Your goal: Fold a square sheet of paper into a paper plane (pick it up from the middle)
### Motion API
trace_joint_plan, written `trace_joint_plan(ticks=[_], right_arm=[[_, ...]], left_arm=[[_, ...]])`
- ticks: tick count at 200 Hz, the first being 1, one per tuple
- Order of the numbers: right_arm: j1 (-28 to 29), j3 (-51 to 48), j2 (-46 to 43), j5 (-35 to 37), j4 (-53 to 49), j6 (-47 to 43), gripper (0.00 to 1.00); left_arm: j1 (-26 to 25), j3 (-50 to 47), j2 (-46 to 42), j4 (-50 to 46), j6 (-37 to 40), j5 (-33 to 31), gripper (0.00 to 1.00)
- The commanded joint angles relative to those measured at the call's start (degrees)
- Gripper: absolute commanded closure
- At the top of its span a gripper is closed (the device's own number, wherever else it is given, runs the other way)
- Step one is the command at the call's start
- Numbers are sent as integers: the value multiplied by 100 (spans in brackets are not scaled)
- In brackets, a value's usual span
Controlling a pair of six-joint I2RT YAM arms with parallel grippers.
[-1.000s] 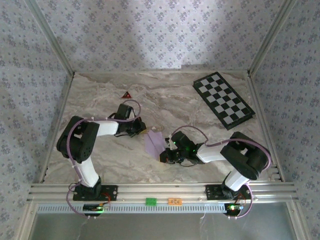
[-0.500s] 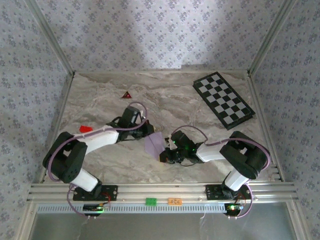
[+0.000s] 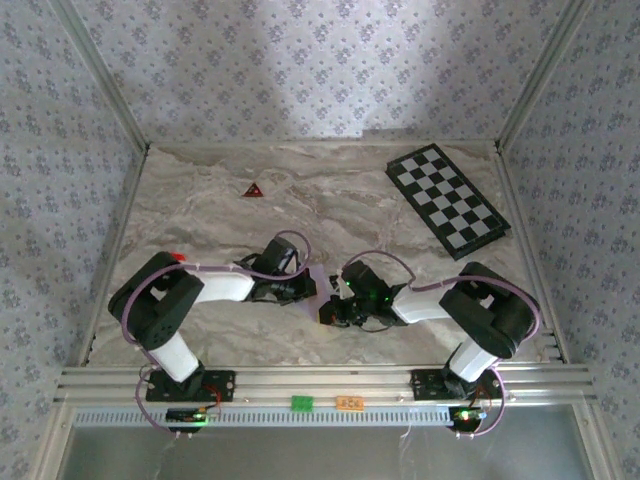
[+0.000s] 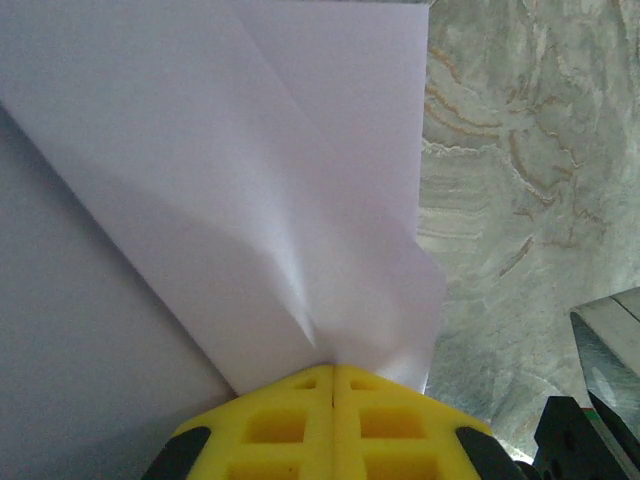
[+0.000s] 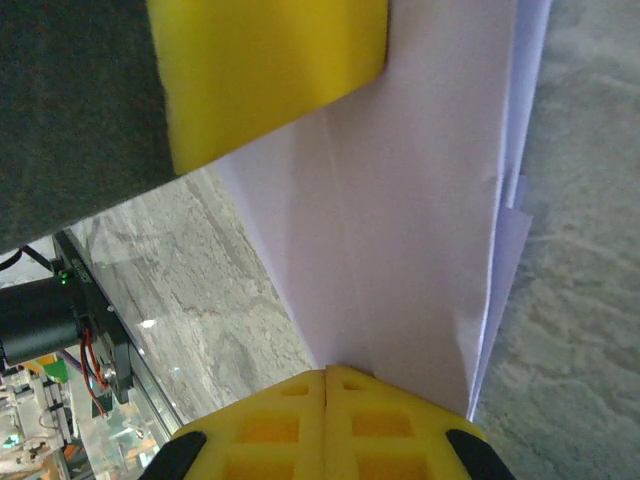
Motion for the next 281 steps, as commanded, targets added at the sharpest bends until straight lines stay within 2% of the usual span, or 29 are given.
trace_joint_plan(ticks=[1,35,93,139,174,218,281], right_arm=[[-62,68,-228,56,-733,75,98],[-172,365,-558,266,-1013,31,99],[-101,534,75,128,-1031,-9,100],[88,-153,-138,74,-767,109,100],[150,-458,-503,203,-907,88,100],[292,-743,-550,184,-878,119,100],[380,-795,-1056,504,-1723,-15,100]], left_arm=[[-20,-345,269,-188,8,-456,100],[-13,-506,254,33,-36,-425,100],[-12,-506,245,104,-80,-450,100],[40,-602,270,141,-164,-507,100],[70,-652,280,222,-199,-506,100],[75,-649,284,232,-214,-486,100],[77,-612,298,251,-230,-461,100]])
